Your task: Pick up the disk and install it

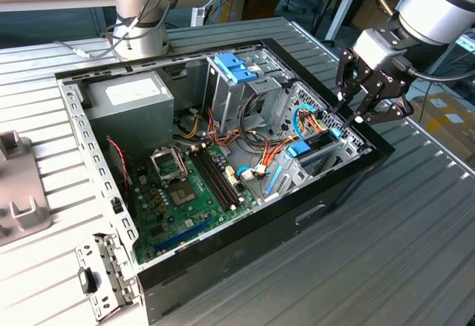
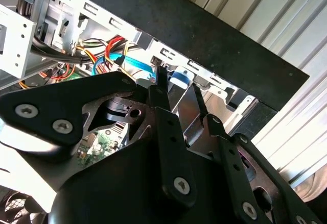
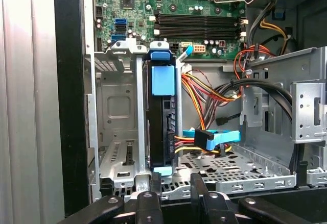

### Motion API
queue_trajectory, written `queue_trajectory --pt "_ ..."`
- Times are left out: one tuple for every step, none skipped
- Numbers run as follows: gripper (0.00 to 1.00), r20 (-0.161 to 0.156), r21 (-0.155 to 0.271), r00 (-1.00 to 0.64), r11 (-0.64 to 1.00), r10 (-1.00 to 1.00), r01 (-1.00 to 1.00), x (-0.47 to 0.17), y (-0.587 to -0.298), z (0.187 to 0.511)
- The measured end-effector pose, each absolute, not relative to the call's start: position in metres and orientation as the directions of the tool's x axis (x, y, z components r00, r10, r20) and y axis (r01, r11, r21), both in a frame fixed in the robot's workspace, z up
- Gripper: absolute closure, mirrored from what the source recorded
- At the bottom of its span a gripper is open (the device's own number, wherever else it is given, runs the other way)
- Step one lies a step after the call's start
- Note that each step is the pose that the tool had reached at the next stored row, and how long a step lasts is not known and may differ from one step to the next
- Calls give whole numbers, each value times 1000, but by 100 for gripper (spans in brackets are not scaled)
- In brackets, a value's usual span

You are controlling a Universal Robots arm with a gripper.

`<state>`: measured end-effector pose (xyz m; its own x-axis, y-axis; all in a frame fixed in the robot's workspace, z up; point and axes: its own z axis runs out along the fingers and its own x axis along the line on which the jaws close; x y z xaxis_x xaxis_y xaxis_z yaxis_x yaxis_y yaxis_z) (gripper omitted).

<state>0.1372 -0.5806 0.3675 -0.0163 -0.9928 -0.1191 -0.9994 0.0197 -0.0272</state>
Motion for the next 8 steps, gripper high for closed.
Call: queue_trajectory --pt "64 -119 -27 -16 20 -993 -999 137 -581 367" --pt "64 -120 -27 -16 20 -993 -999 136 -581 367" --pt "64 -120 -27 -16 20 -993 -999 135 -581 367" --pt "64 -121 -27 -16 20 -993 -999 135 -581 367" --pt "64 -121 -27 -16 20 -993 -999 134 -581 367" --pt "64 -122 -27 -16 20 -992 -999 133 -581 367" --pt "64 -123 -27 -16 20 -992 -999 132 -581 367" --pt "64 -125 -27 -16 20 -992 -999 131 -581 367"
